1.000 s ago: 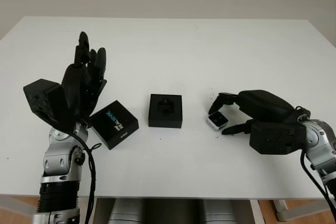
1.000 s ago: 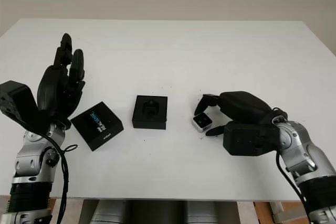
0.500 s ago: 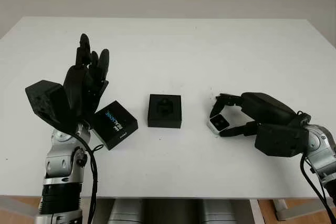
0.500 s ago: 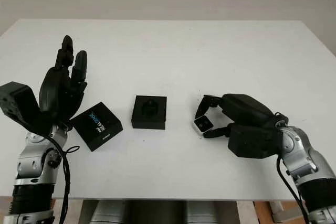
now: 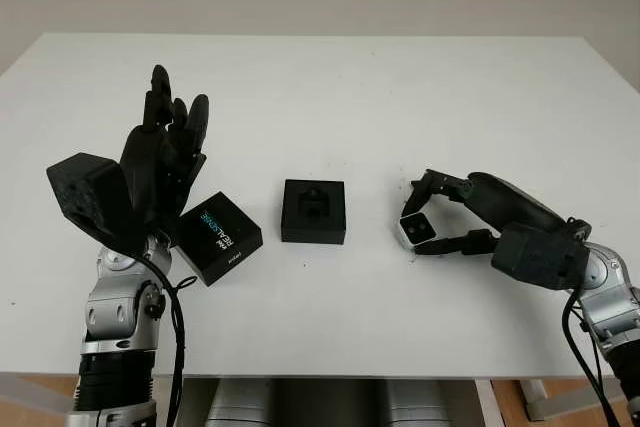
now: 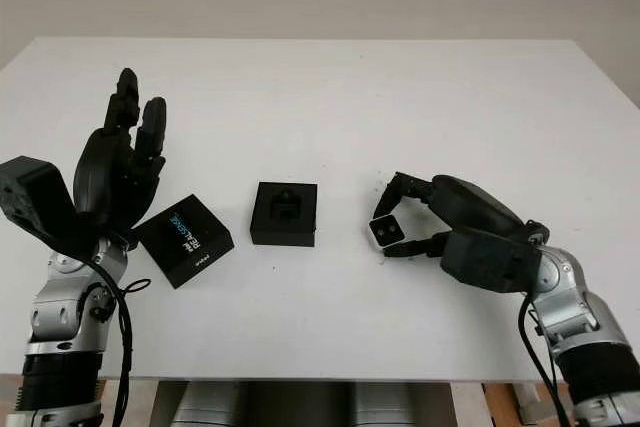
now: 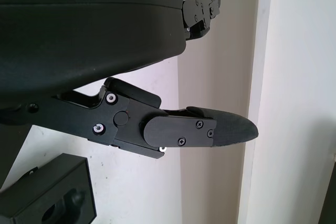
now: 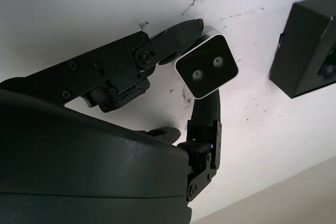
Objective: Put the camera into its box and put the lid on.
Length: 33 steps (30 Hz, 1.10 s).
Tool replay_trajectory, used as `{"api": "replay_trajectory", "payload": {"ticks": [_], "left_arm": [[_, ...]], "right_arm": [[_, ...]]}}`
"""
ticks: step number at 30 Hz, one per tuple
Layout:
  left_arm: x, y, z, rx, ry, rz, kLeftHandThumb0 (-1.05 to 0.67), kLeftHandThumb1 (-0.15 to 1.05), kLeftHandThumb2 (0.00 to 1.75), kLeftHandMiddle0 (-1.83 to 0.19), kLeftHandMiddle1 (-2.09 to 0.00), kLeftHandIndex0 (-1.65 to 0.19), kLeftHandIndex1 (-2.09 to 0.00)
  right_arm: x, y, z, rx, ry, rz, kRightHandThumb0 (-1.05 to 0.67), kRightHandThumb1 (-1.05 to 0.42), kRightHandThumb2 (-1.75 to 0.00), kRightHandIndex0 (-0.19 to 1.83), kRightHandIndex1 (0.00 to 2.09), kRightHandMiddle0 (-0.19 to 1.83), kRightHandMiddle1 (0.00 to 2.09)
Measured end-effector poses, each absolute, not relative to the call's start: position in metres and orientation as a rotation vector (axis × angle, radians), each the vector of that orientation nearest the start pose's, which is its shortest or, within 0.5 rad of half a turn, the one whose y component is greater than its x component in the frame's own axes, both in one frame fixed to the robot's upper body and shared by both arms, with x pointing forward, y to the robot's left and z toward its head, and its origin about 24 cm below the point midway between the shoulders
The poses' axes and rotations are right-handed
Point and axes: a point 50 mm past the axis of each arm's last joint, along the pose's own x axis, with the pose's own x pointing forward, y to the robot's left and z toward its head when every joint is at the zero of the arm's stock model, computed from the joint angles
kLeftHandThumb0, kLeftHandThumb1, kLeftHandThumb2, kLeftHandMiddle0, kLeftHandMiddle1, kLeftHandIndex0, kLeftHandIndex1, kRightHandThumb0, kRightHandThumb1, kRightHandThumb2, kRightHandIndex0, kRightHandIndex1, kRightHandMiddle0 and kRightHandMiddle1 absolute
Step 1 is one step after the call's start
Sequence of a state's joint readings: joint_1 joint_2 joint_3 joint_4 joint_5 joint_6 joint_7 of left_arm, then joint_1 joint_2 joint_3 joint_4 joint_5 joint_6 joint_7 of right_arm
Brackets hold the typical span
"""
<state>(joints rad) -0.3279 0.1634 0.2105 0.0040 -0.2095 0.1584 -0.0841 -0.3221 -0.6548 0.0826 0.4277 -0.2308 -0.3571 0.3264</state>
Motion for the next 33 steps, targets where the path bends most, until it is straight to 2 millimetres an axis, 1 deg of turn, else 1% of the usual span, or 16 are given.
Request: {"api": "replay_trajectory", "payload": {"ticks": [9,14,19,23,33], "left_arm": [[0.308,0.201,0.125,-0.081,-0.191,0.012,-0.66,1.05,0.37,0.19,0.00,0.19,0.00],[0.308,0.201,0.125,-0.080,-0.192,0.013,-0.66,1.05,0.38,0.19,0.00,0.19,0.00],[0.305,0.202,0.126,-0.079,-0.199,0.012,-0.64,1.05,0.40,0.19,0.00,0.19,0.00],[0.304,0.203,0.123,-0.078,-0.188,0.014,-0.66,1.05,0.40,0.19,0.00,0.19,0.00],[0.304,0.202,0.124,-0.077,-0.183,0.019,-0.65,1.05,0.40,0.19,0.00,0.19,0.00]], "right_arm": [[0.305,-0.241,0.093,-0.812,-0.052,0.371,-0.37,-0.96,-0.06,0.22,0.00,0.32,1.52],[0.306,-0.234,0.096,-0.733,-0.057,0.354,-0.39,-0.96,-0.06,0.21,0.02,0.30,1.55],[0.308,-0.222,0.103,-0.670,-0.083,0.327,-0.41,-0.97,-0.06,0.20,0.03,0.31,1.61],[0.309,-0.213,0.105,-0.606,-0.094,0.289,-0.43,-0.97,-0.05,0.21,0.04,0.31,1.68],[0.319,-0.177,0.107,-0.438,-0.102,0.248,-0.45,-0.94,-0.05,0.29,0.08,0.34,1.75]]}}
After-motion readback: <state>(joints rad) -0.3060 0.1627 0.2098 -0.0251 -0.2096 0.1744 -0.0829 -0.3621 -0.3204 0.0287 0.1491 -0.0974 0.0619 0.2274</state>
